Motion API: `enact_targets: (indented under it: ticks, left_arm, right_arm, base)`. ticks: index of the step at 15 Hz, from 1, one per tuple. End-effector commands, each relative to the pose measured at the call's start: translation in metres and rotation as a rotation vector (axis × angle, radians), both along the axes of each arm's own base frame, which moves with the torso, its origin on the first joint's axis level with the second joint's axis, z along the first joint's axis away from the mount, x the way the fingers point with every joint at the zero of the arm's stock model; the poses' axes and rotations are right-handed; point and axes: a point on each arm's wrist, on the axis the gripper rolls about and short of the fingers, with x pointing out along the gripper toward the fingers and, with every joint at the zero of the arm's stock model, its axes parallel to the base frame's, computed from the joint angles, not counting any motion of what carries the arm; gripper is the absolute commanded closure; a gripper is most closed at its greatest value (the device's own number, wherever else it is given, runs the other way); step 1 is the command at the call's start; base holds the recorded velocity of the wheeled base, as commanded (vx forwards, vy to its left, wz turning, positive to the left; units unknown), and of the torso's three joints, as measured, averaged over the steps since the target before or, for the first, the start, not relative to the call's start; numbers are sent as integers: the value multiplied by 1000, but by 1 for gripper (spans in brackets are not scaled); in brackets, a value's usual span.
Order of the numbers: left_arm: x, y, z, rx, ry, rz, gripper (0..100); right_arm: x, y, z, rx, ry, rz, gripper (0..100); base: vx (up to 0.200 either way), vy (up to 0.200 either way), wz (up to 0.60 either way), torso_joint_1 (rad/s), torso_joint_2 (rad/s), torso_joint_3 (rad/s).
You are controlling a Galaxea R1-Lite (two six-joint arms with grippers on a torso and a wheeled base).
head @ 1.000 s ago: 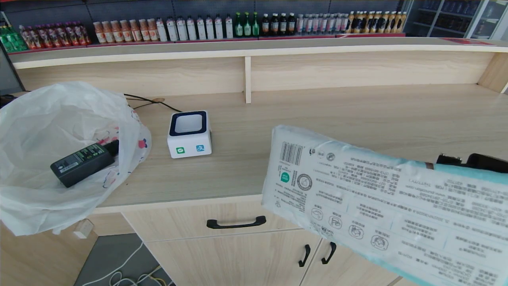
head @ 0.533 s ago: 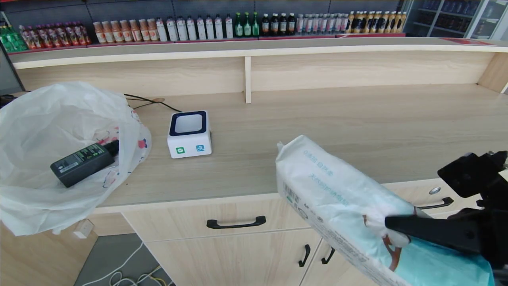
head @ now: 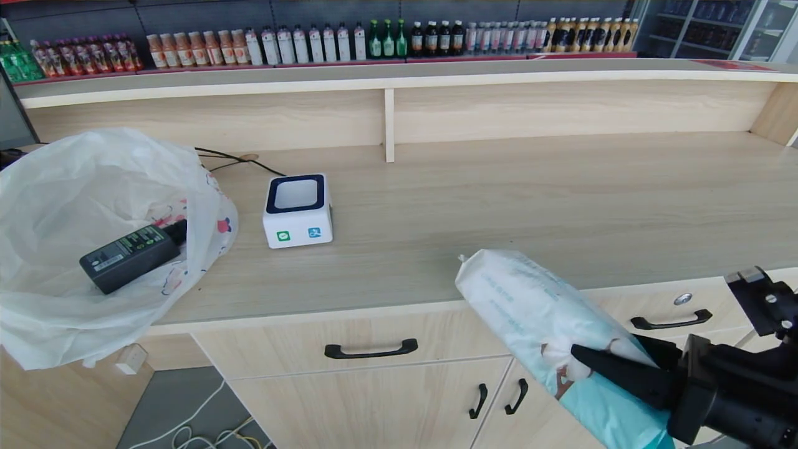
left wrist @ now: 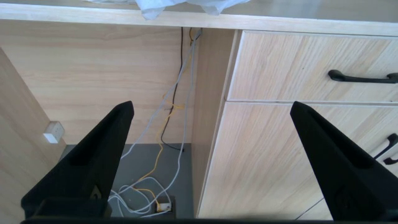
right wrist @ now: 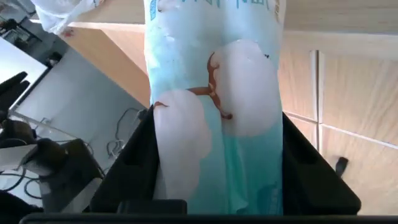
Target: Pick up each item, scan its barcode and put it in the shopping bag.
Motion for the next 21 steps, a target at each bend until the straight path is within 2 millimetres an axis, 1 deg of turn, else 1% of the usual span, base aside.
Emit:
enact_targets:
  ticks: [1,2,3,4,5,7,9,11,13,14,15,16,17,18,21]
  left_arm:
    - [0,0,0,0,0,0,0]
    - [0,0,0,3,0,-2,0]
    - [0,0,0,3,0,-2,0]
    - [0,0,0,3,1,-2,0]
    - [0,0,0,0,0,-2,0]
    - [0,0,0,0,0,0,0]
    - [0,0,0,0,0,0,0]
    - [0,0,0,-2,0,0,0]
    - [0,0,0,-2,0,-2,0]
    - [0,0,0,-2,0,-2,0]
    - [0,0,0,0,0,0,0]
    - [0,0,0,-2,0,0,0]
    - [0,0,0,-3,0,0,0]
    - [0,0,0,-3,0,0,0]
    - [0,0,0,-3,0,0,0]
  right_arm:
    - [6,1,21,-31,-136,-91,100]
    - [7,1,28,-46,-181,-146,100]
    - [11,3,42,-78,-258,-281,100]
    - [10,6,55,-58,-304,-351,100]
    - [6,8,68,-35,-352,-383,100]
    - [-3,3,78,-88,-431,-449,100]
    - [-2,-1,94,-131,-512,-537,100]
    - [-1,0,102,-143,-546,-545,100]
    - [8,4,99,-118,-531,-547,100]
    - [16,8,97,-93,-538,-549,100]
    - [25,12,91,-71,-554,-553,100]
    - [32,16,80,-72,-563,-547,100]
    - [35,21,75,-88,-598,-503,100]
    - [36,25,74,-100,-622,-452,100]
    - [40,27,72,-104,-619,-439,100]
  base:
    - [0,0,0,0,0,0]
    - [0,0,0,0,0,0]
    - [0,0,0,0,0,0]
    - [0,0,0,0,0,0]
    - [0,0,0,0,0,0]
    - [0,0,0,0,0,0]
    - [0,0,0,0,0,0]
    - [0,0,0,0,0,0]
    - [0,0,0,0,0,0]
    - [0,0,0,0,0,0]
    - [0,0,0,0,0,0]
    - [0,0,0,0,0,0]
    - [0,0,0,0,0,0]
    - [0,0,0,0,0,0]
    - [0,0,0,0,0,0]
